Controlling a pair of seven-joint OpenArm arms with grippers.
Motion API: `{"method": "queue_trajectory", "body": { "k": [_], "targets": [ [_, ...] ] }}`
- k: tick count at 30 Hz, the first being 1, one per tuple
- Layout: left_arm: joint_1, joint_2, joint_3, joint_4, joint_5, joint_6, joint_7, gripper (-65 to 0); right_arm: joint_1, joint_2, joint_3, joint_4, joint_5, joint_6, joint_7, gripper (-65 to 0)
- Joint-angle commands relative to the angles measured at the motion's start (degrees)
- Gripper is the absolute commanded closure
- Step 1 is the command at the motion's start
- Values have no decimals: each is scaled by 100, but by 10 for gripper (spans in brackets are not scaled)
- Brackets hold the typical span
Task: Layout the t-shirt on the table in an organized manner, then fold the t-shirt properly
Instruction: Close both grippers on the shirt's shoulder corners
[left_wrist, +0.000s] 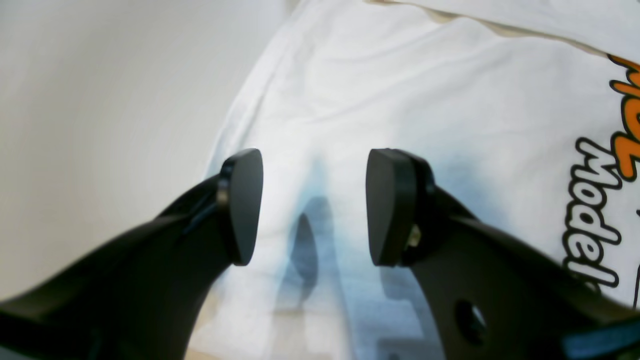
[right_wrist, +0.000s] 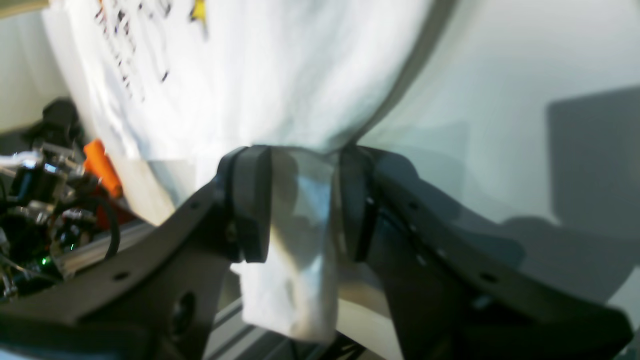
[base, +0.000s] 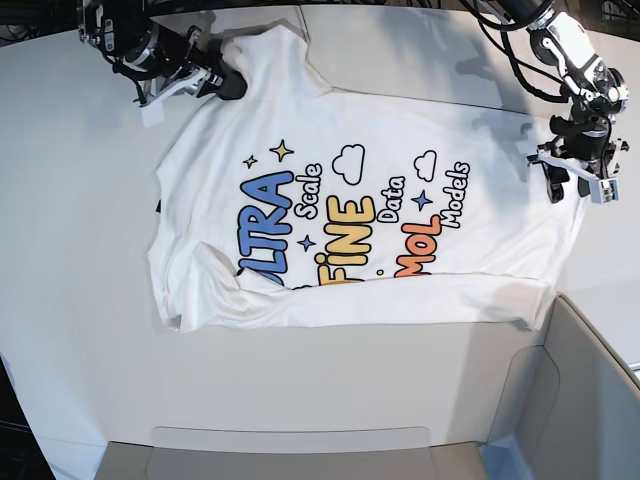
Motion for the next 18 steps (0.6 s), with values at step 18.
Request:
{"method": "queue_trajectory", "body": {
  "k": [18],
  "targets": [
    [-1214,-865,-2113,-1666,-237,-6,1505,-369,-116,83,-47,24,-165,-94,-105,-237]
  ]
}}
